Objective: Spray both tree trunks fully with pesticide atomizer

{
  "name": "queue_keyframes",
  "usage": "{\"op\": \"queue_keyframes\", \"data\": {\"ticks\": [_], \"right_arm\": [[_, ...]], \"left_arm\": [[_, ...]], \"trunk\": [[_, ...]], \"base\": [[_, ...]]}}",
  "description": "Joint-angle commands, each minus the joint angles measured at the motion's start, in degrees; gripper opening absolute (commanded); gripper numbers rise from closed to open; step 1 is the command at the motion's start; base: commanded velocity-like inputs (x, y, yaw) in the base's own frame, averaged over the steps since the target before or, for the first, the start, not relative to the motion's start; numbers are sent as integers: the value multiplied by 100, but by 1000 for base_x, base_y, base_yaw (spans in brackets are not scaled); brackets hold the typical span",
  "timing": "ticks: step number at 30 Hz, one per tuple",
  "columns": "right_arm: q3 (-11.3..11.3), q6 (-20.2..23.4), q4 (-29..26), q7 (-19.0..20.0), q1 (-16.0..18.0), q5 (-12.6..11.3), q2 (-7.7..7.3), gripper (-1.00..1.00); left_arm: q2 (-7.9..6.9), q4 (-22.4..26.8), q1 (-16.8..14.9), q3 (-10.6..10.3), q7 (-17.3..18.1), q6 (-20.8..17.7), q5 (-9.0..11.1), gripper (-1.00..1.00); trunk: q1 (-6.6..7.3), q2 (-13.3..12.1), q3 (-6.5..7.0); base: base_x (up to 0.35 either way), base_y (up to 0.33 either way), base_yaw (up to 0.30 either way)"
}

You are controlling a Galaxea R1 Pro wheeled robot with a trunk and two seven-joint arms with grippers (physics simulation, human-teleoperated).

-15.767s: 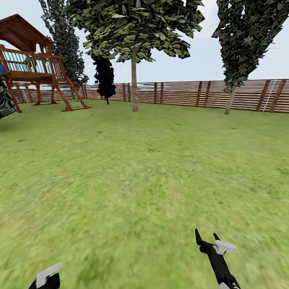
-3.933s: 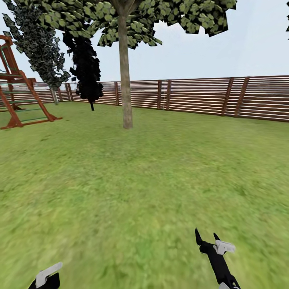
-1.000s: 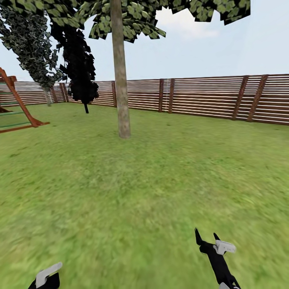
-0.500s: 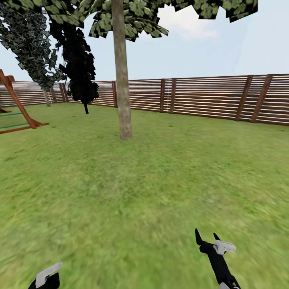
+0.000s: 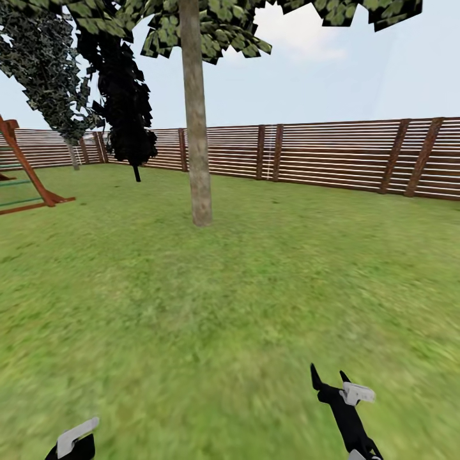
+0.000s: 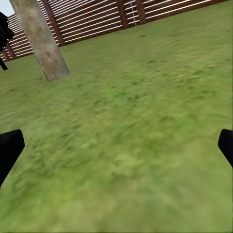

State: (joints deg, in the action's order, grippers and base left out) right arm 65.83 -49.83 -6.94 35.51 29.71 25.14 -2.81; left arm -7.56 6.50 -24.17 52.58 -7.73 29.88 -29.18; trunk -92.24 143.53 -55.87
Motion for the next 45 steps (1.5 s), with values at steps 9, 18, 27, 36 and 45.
{"op": "queue_keyframes", "data": {"ticks": [9,18,27,36,45], "right_arm": [[0,0,0,0,0,0,0,100],[0,0,0,0,0,0,0,100],[2,0,0,0,0,0,0,100],[0,0,0,0,0,0,0,100],[2,0,0,0,0,0,0,100]], "left_arm": [[0,1,0,-2,0,0,0,-100],[0,1,0,-2,0,0,0,-100],[-36,1,0,-2,0,0,0,-100],[-44,1,0,-2,0,0,0,-100],[-44,1,0,-2,0,0,0,-100]], "trunk": [[0,0,0],[0,0,0],[0,0,0],[0,0,0],[0,0,0]], "base": [[317,107,0],[317,106,0],[317,106,0],[317,106,0],[317,106,0]]}}
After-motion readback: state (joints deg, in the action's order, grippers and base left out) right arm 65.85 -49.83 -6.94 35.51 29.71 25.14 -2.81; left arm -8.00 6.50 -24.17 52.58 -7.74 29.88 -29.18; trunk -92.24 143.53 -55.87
